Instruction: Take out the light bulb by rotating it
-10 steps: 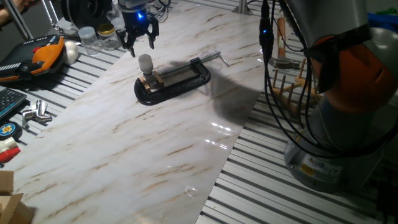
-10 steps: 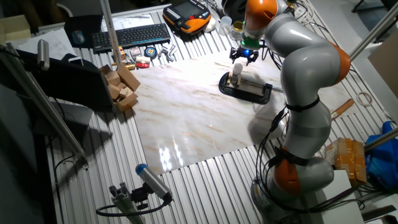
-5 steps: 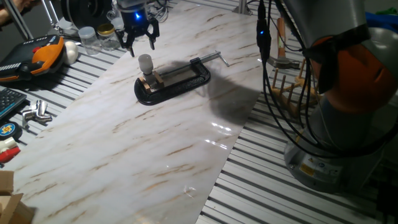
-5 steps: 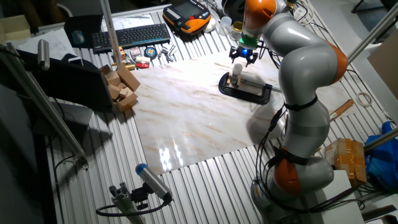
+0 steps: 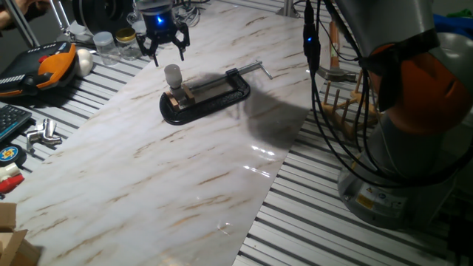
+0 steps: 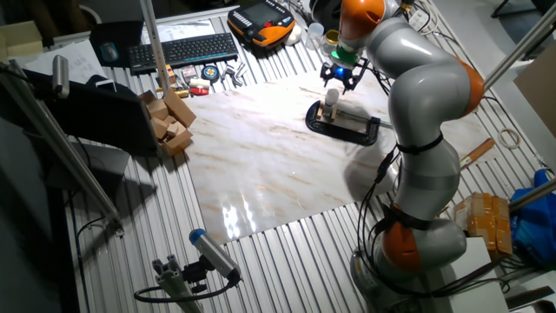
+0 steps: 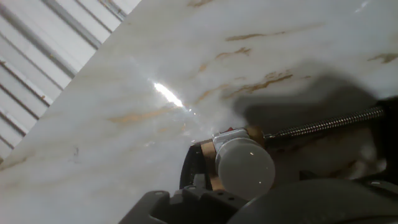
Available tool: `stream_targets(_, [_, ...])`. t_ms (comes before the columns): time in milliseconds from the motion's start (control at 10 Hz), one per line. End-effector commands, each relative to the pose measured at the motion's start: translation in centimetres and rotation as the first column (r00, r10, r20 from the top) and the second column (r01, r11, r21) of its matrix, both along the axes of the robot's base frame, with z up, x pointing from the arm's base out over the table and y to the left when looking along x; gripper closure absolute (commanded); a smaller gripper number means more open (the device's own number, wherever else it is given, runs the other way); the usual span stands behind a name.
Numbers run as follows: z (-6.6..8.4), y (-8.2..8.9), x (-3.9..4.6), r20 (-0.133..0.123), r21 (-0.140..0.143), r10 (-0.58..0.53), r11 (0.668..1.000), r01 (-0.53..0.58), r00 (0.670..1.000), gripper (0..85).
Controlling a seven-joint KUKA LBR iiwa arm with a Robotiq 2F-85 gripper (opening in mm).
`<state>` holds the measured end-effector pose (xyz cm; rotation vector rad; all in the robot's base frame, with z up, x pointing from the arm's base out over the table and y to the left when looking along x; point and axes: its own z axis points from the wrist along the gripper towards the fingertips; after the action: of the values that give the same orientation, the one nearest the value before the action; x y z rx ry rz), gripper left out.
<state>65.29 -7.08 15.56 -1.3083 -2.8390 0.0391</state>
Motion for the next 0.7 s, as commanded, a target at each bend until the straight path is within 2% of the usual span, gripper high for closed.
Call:
stream_targets(0, [-0.03, -0.01, 0.04, -0.006, -0.001, -0.874, 0.486, 0.874, 0.486, 17.0])
stream_targets(100, [-0.13, 0.02, 0.07, -0.008, 0.007, -0.916, 0.402, 0.916, 0.402, 17.0])
stream_targets(200, [-0.1, 0.0, 0.07, 0.005, 0.01, -0.95, 0.311, 0.95, 0.311, 17.0])
stream_targets(300, [-0.04, -0.05, 0.06, 0.029, 0.038, -0.977, 0.214, 0.976, 0.213, 17.0])
stream_targets(400, [-0.02, -0.09, 0.13, 0.037, 0.069, -0.991, 0.133, 0.989, 0.13, 17.0])
stream_targets(500, [0.02, -0.1, 0.12, 0.037, 0.087, -0.999, 0.008, 0.996, 0.005, 17.0])
stream_targets(600, [0.08, -0.09, 0.09, 0.035, 0.084, -0.995, -0.09, 0.992, -0.093, 17.0])
